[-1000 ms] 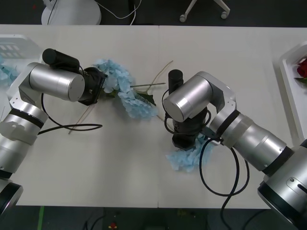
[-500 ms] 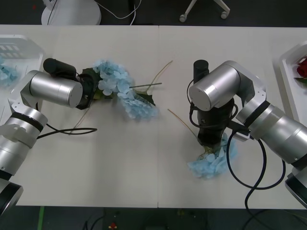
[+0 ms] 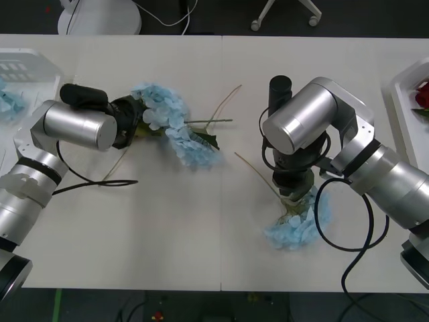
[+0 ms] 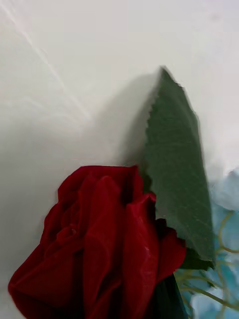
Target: Put the red flowers into the right box and the blue flowers into the left box
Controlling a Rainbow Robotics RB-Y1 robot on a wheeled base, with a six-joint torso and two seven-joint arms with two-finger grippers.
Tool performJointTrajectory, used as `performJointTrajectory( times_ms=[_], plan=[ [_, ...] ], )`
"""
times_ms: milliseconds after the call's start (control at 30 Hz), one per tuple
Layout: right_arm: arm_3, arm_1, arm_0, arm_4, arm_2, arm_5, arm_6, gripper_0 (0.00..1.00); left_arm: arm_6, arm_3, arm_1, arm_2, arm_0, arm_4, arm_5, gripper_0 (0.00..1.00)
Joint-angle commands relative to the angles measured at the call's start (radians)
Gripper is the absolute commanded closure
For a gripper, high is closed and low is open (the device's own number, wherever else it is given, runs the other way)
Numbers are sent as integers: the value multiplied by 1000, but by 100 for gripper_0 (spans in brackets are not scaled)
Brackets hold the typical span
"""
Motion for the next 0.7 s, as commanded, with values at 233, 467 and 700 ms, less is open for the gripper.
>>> performJointTrajectory(
  times_ms=[233, 467, 700],
  plan=[
    [32, 54, 18, -30, -18, -76, -90, 9, -84, -266, 32, 113, -20, 102, 65, 100],
    [32, 74, 44, -44, -15, -128, -58, 9, -270, -342, 41, 118, -17, 128, 63, 100],
    [32, 72, 61, -56, 14, -125, -61, 9, -759, -372, 66, 132, 2, 139, 123, 100]
  ],
)
